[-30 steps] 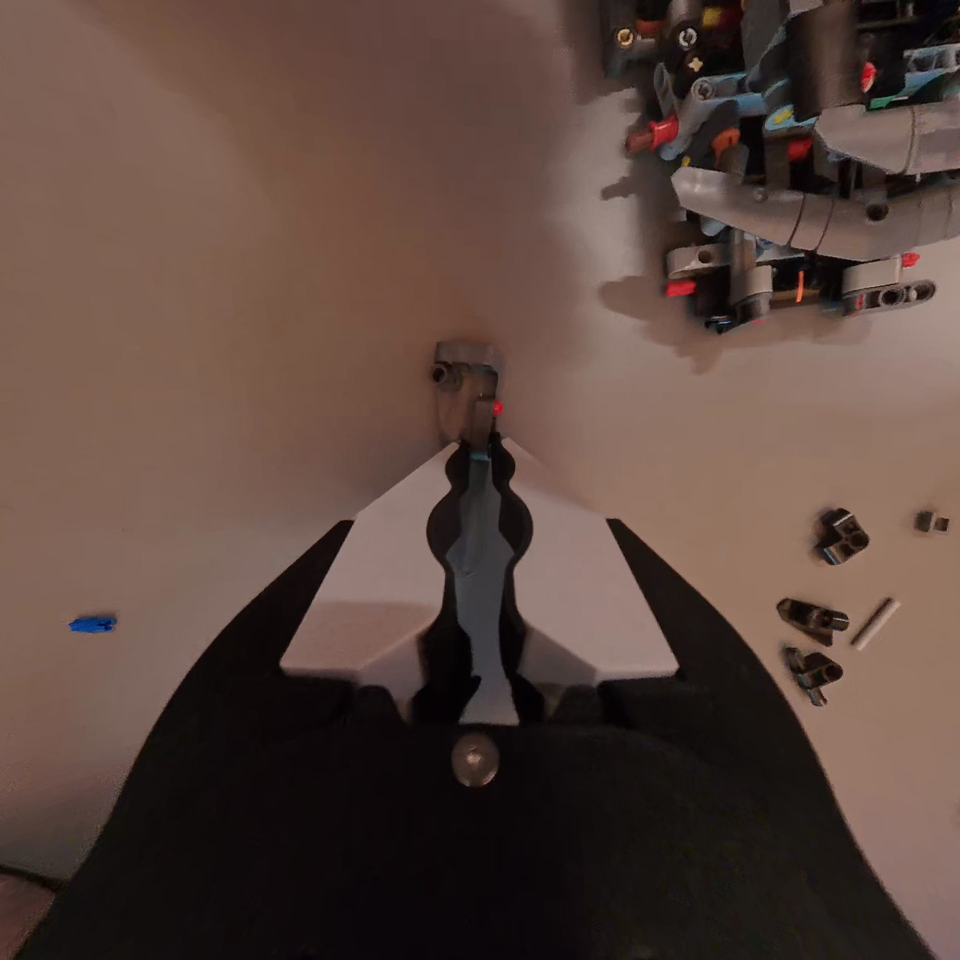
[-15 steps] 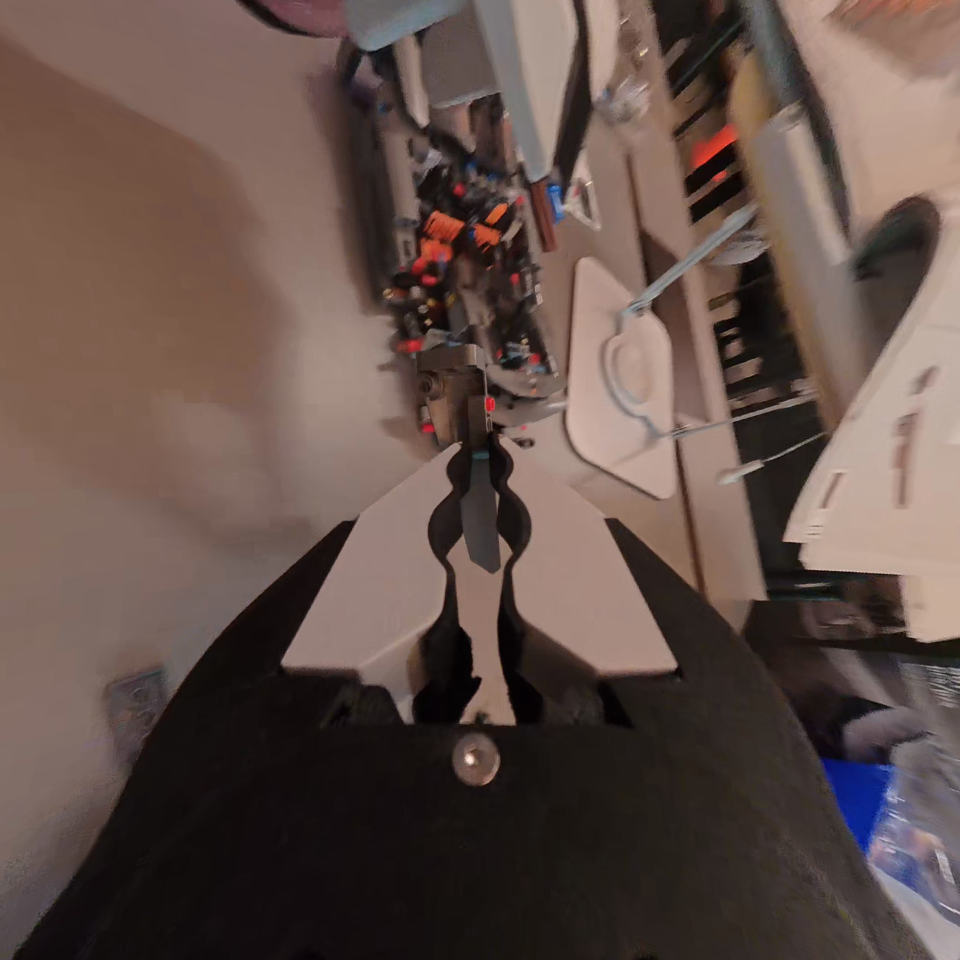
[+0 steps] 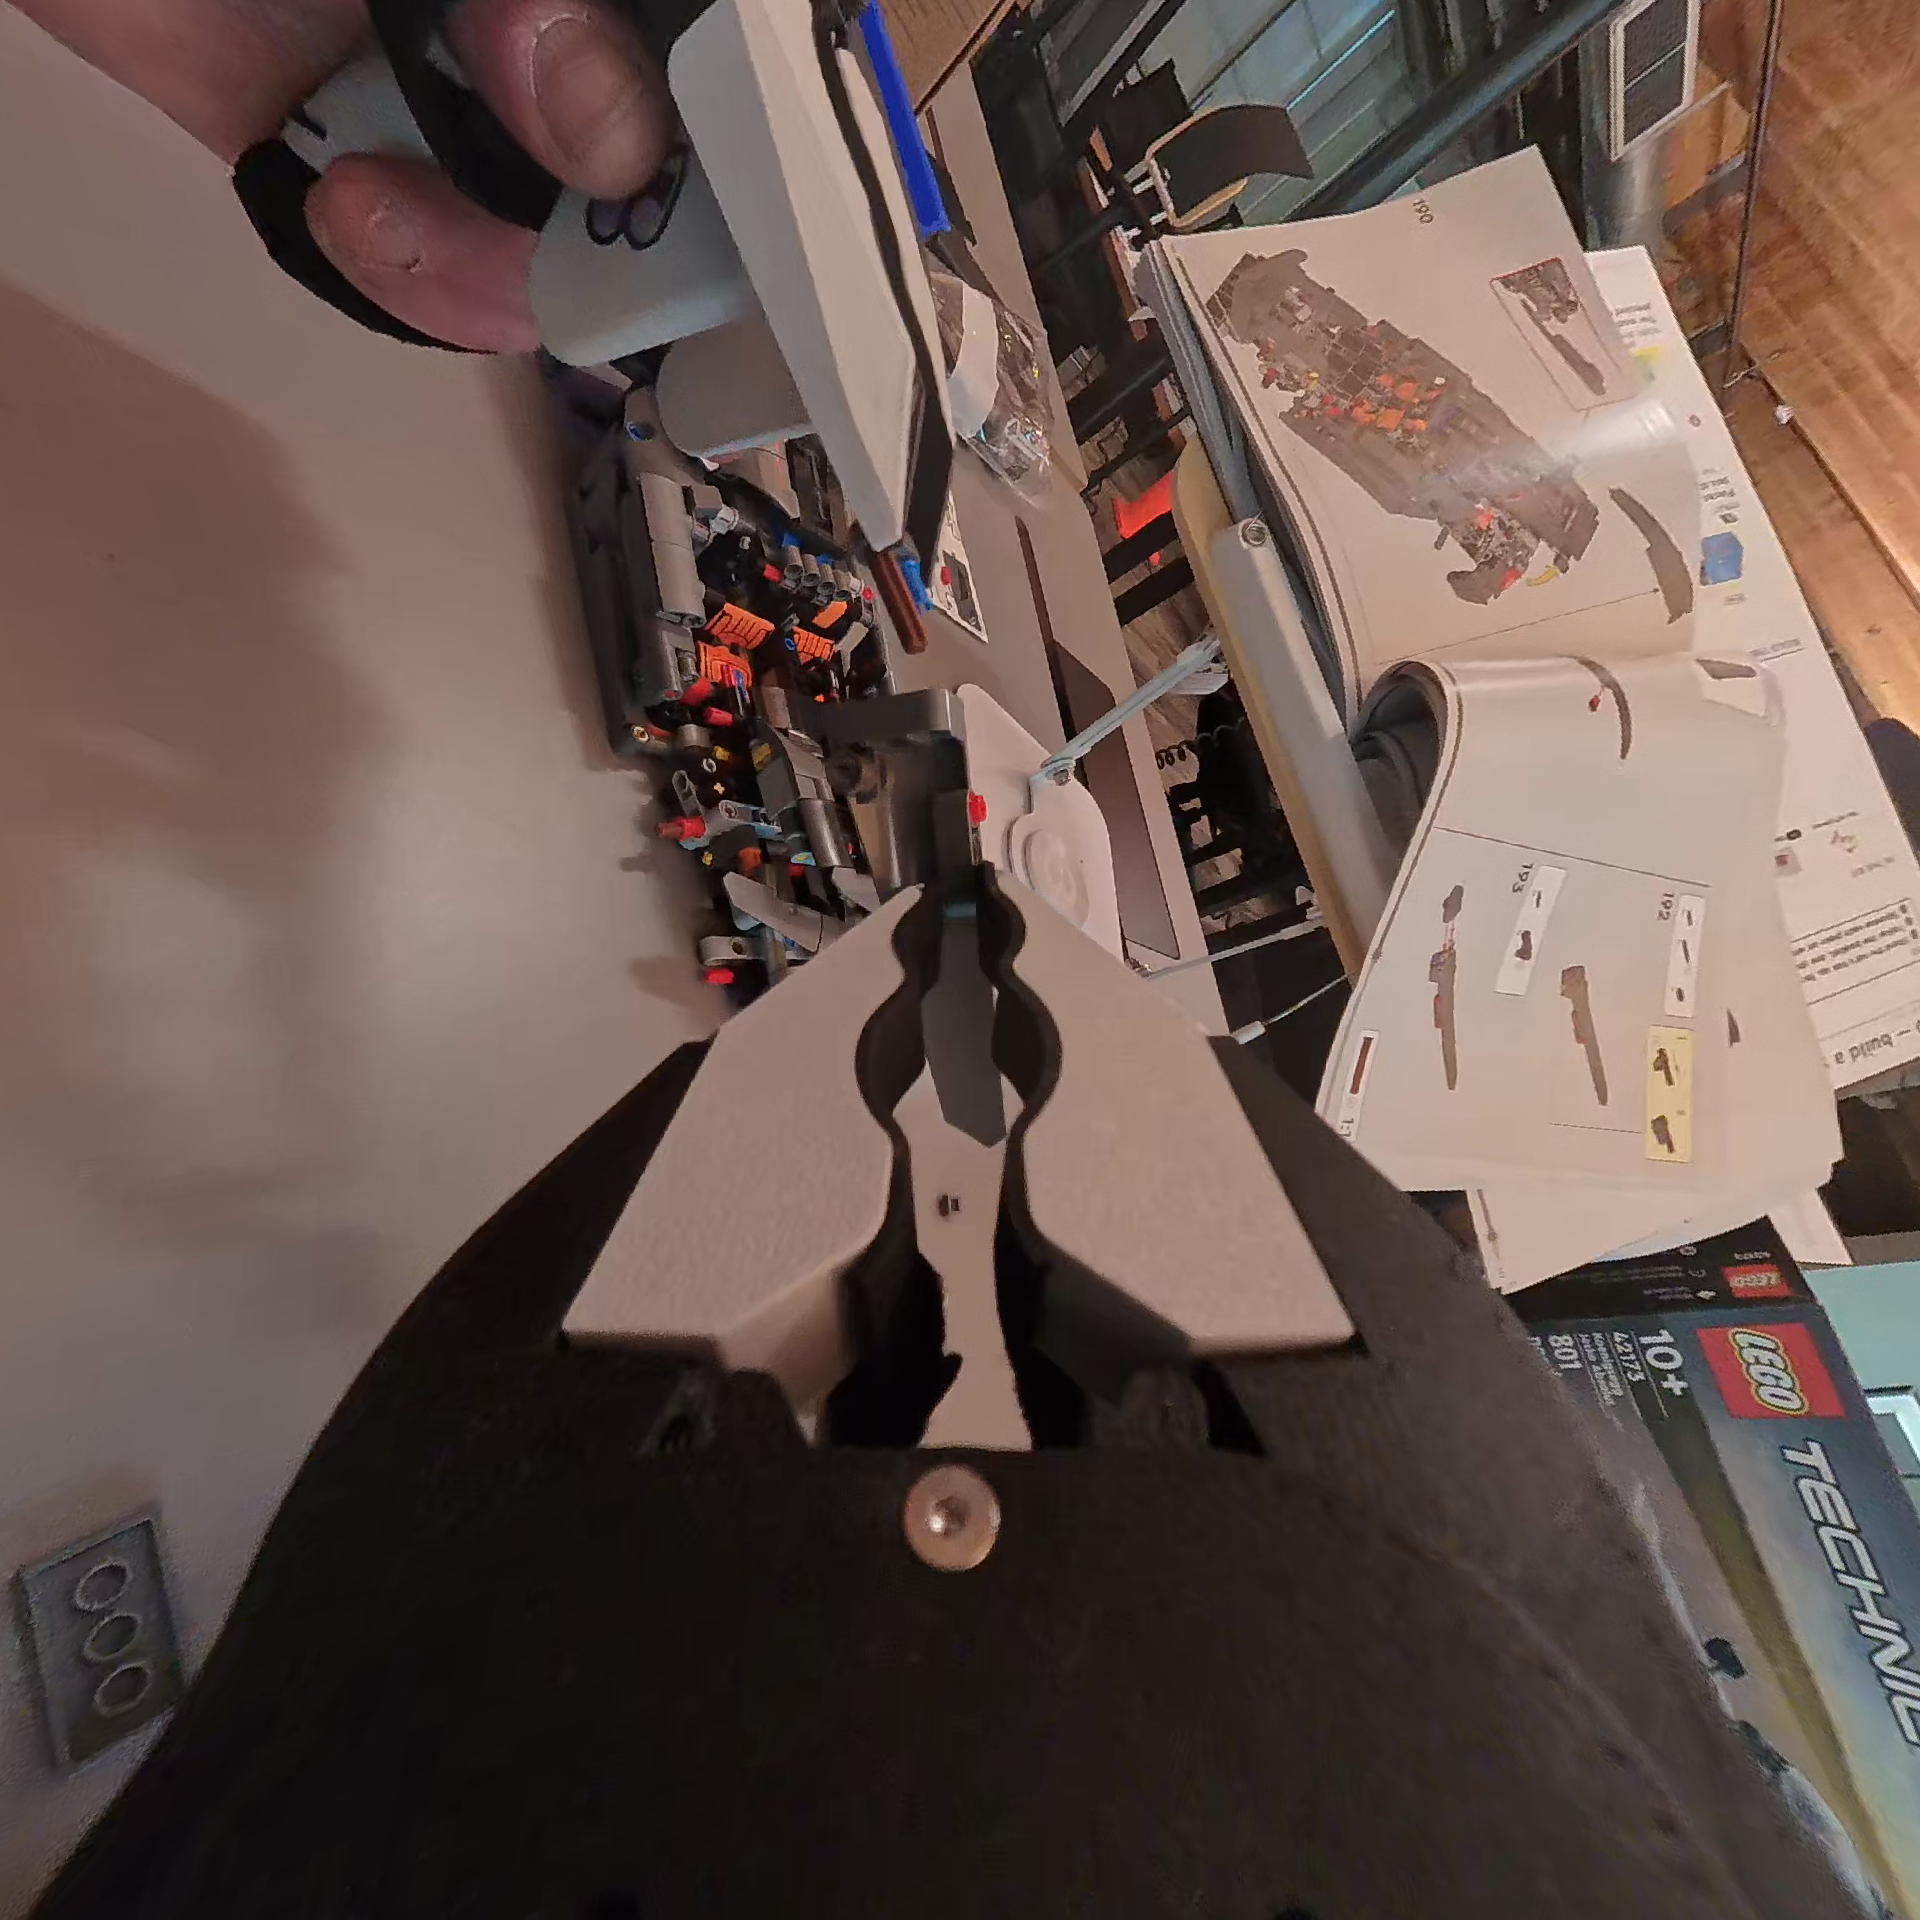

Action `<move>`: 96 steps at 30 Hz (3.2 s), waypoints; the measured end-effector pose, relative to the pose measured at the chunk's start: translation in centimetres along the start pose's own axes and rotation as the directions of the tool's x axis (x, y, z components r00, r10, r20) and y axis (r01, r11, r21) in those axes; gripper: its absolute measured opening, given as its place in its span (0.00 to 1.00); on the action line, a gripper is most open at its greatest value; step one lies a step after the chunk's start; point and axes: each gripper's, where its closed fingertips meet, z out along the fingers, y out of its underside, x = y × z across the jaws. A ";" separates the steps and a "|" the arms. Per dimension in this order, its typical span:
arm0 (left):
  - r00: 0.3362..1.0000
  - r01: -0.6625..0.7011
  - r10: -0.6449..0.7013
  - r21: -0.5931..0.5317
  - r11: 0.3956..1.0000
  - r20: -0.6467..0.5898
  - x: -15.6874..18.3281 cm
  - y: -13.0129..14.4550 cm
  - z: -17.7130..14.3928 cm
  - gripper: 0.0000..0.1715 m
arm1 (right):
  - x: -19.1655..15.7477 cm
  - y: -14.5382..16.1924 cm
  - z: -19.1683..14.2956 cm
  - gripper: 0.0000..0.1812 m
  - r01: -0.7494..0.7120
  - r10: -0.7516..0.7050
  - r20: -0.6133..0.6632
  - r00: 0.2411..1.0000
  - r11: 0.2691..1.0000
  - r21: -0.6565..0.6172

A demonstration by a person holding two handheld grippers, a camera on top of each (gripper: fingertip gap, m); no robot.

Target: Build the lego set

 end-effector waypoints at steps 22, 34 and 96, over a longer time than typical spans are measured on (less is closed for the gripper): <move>0.999 -0.033 0.037 -0.107 0.994 0.034 -0.9 0.7 0.1 0.08 | -0.2 -0.2 0.1 0.02 0.075 -0.076 -0.031 0.997 0.997 -0.030; 0.999 -0.030 0.032 -0.127 0.991 0.017 -0.7 0.7 0.4 0.08 | -0.2 -0.3 0.1 0.02 0.101 -0.103 -0.039 0.994 0.994 -0.040; 0.998 -0.049 0.052 -0.091 0.995 0.032 0.1 -0.6 2.6 0.07 | 1.9 -2.0 -0.6 0.07 -0.313 0.316 0.013 0.949 0.934 0.172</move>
